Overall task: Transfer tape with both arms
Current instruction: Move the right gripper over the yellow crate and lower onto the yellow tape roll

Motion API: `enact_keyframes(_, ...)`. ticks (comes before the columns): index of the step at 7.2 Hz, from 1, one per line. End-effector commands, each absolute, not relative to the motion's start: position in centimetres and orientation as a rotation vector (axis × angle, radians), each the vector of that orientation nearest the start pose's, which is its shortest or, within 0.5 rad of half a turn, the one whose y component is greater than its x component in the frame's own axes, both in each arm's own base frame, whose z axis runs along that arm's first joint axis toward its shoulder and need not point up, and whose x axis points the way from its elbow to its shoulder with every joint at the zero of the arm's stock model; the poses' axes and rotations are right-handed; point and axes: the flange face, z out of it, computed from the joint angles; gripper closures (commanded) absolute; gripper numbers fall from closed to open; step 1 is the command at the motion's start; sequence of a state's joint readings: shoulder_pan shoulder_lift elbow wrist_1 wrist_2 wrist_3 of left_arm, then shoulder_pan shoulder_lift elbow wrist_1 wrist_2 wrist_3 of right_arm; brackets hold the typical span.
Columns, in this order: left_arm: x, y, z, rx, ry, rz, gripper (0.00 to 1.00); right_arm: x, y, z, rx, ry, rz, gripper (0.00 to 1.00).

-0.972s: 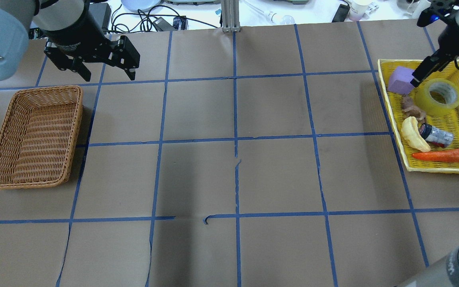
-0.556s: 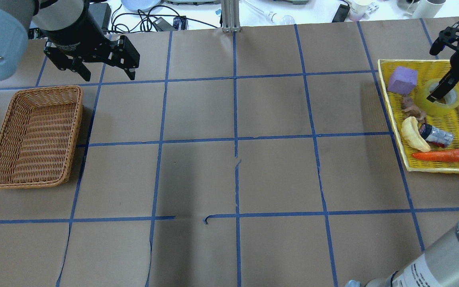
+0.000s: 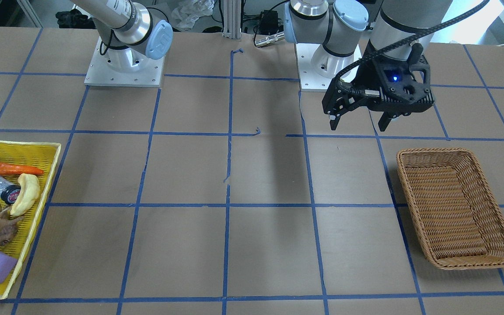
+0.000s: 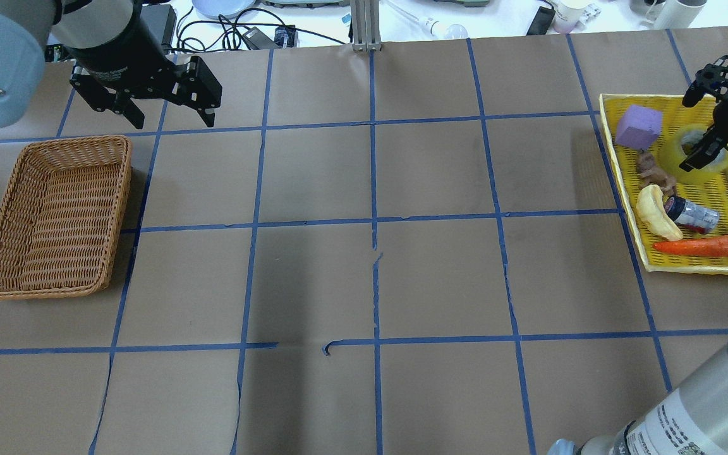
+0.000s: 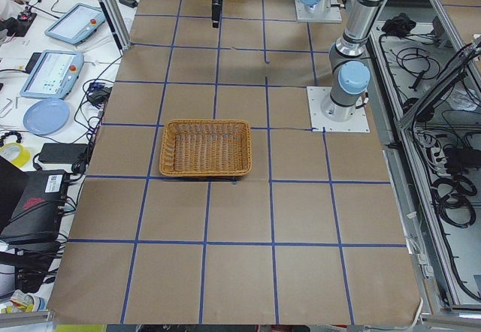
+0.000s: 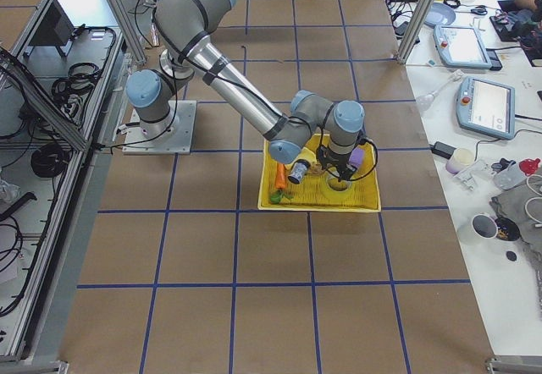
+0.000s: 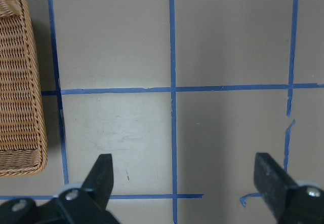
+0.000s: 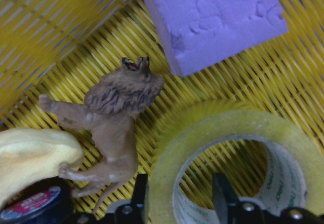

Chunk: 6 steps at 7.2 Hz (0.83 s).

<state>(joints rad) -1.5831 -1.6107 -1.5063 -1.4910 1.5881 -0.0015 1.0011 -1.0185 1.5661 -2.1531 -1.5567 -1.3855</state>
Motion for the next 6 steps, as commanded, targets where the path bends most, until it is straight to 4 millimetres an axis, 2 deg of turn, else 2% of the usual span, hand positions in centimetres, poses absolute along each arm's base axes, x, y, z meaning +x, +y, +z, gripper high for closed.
enact_keyframes(1, -13.7, -51.7, 50.8, 0.013, 3.12, -0.163, 0.0, -24.1, -62.6, 22.2, -1.235, 2.9, -0.04, 0.94)
enact_keyframes(2, -13.8, -51.7, 50.9, 0.015, 3.121, -0.165, 0.0, -24.1, -62.4, 23.6, -1.202, 2.92, -0.042, 1.0)
enact_keyframes(3, -13.6, -51.7, 50.9, 0.011, 3.121, -0.165, 0.0, -21.7, -61.7, 28.8, -1.122, 2.96, -0.033, 1.0)
enact_keyframes(4, -13.6, -51.7, 50.9, 0.011, 3.121, -0.165, 0.0, -16.4, -60.8, 35.2, -1.153, 2.998, -0.063, 1.0)
enact_keyframes(5, -13.6, -51.7, 50.8, 0.011, 3.121, -0.163, 0.0, -11.9, -59.9, 38.0, -1.122, 3.001, -0.04, 1.0)
enact_keyframes(6, -13.6, -51.7, 50.9, 0.011, 3.121, -0.165, 0.0, -6.9, -60.2, 39.0, -1.03, 3.035, -0.06, 1.0)
